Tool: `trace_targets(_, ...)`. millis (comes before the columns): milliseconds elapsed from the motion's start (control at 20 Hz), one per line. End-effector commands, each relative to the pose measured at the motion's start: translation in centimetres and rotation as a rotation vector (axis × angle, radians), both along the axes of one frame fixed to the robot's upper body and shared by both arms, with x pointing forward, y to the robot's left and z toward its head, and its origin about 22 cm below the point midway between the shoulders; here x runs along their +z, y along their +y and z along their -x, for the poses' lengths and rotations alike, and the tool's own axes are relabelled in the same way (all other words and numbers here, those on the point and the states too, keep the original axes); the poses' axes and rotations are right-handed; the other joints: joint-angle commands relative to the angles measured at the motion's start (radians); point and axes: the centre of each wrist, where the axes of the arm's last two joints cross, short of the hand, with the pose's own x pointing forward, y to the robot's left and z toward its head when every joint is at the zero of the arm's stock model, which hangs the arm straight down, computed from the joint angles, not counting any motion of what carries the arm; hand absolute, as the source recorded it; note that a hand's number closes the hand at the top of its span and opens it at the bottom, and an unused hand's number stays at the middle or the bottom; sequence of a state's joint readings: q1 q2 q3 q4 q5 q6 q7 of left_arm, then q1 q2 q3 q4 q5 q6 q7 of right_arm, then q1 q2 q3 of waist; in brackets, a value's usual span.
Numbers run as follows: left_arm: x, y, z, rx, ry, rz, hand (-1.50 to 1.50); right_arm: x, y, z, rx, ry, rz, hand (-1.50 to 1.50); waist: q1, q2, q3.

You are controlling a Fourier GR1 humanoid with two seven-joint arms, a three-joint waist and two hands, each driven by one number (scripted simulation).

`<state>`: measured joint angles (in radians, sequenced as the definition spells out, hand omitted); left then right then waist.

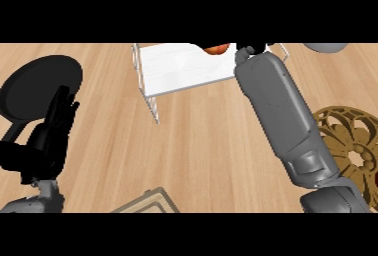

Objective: Pick the squash from the placemat and place it in the tiered shelf

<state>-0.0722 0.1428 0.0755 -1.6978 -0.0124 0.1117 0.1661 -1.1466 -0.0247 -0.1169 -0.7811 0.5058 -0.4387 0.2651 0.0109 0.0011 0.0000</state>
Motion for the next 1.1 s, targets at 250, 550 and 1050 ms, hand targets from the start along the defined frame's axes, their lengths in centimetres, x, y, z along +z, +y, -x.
trace_targets(250,-0.9,0.8,0.3,0.037,0.026,0.009,0.0,3.5,-6.7,1.4,-0.172,-0.029,-0.119,-1.5,-0.034,-0.011,0.0)
trace_targets(550,-0.9,0.2,0.7,0.05,0.009,0.002,0.0,5.3,-14.7,4.4,-0.242,0.026,-0.146,-1.5,-0.036,-0.011,0.0)
trace_targets(1050,0.1,0.8,1.3,0.024,0.01,0.015,0.0,4.2,-23.3,12.3,-0.17,0.009,-0.179,-1.5,-0.018,-0.005,0.0)
